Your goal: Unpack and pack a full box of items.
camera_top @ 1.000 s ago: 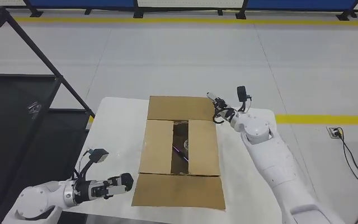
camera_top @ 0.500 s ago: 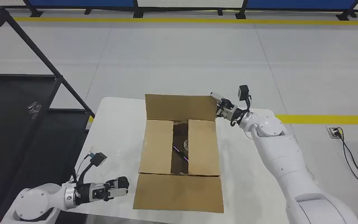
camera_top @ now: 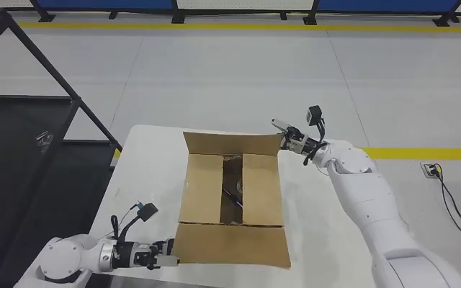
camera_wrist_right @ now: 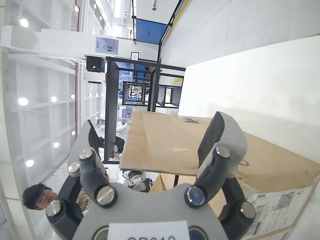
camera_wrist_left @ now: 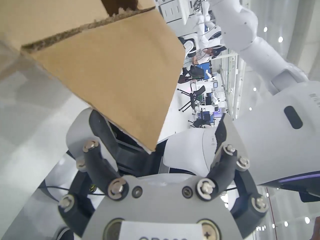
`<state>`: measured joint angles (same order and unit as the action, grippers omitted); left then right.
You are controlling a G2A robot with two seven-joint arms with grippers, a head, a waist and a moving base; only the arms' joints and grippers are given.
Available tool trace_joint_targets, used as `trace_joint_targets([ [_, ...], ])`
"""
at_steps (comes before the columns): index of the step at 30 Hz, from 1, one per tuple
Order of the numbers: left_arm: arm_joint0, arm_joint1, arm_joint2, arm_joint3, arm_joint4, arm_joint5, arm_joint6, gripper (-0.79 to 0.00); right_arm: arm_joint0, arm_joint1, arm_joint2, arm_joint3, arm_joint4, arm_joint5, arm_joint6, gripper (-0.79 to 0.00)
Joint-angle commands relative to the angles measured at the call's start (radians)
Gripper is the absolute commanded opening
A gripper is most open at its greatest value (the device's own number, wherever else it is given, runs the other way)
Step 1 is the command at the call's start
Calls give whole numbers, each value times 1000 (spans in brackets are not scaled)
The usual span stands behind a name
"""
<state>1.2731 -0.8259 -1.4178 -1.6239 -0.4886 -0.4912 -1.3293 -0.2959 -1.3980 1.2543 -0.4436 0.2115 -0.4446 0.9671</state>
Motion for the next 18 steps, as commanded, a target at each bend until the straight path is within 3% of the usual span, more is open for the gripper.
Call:
trace_joint_targets([
  [1,-3,2,-9,5,-67,-12,12,0,-4,4,0,-11,-5,-6,17,0],
  [12,-2,5,-40,5,-100,-94,110,0,-74,44,26,-147,-35,-34,95,0],
  [18,-15,-4,-20,-35,-17,-61,235,0,-162,70,51,-313,-73,2,74,0],
])
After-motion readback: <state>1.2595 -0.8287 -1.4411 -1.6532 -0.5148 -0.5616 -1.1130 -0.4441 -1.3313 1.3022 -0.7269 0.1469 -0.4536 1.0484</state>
